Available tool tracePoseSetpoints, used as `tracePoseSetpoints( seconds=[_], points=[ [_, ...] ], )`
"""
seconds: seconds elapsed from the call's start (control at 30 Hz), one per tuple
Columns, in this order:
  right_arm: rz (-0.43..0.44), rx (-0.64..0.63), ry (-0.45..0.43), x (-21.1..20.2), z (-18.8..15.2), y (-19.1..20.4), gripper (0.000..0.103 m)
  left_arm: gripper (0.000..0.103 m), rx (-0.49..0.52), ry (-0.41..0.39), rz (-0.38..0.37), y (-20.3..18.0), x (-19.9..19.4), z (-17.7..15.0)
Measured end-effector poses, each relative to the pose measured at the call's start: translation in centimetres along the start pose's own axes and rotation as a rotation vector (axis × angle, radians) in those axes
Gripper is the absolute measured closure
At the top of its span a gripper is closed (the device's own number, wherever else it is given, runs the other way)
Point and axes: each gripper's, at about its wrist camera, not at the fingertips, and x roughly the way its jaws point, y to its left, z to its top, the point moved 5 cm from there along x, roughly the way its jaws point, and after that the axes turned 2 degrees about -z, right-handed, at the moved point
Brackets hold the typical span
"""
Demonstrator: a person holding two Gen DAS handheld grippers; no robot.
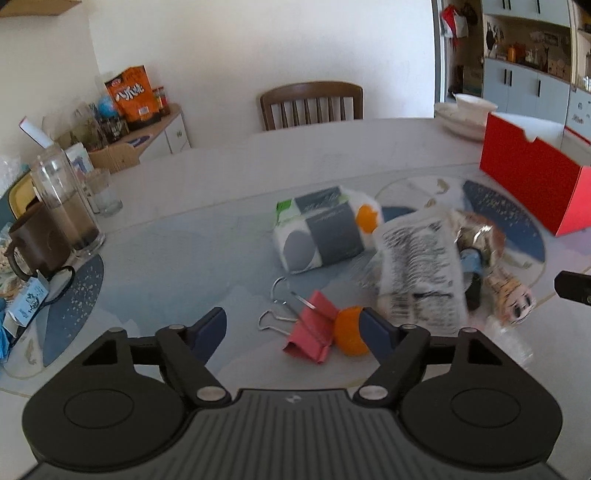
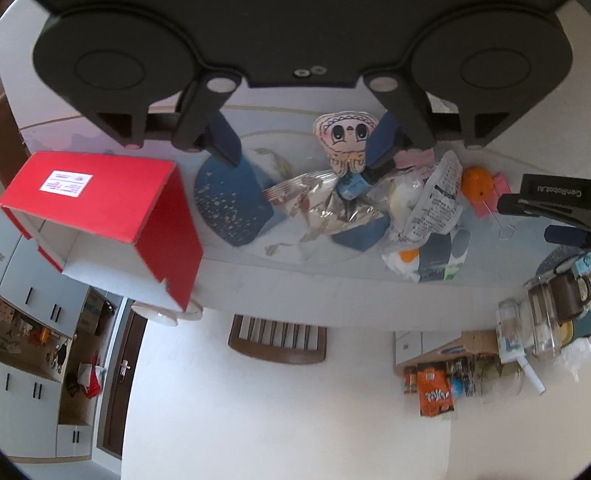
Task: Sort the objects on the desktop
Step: 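Move both tools toward the pink binder clip and the plush doll, then grasp the pink binder clip with the left tool while the right tool grasps the plush doll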
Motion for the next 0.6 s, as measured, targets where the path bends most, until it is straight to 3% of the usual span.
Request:
tracePoseSetpoints(
  seconds=[0.07, 0.23, 0.6],
  points=[
    [-0.003, -0.004, 0.015, 0.6, 0.0, 0.4, 0.031, 0.024, 0.015, 0.007, -0.01, 0.2, 0.5, -0.2],
    [-0.01, -0.014, 0.05, 2.0, 0.1, 1.1, 0.032, 0.039, 0.039, 0.044, -0.041, 0.7, 1.9, -0.9],
    [-0.015, -0.024, 0.095, 3.9, 0.3, 2.2, 0.038, 0.049, 0.075, 0.059, -0.102, 1.2, 3.8, -0.9]
  ],
)
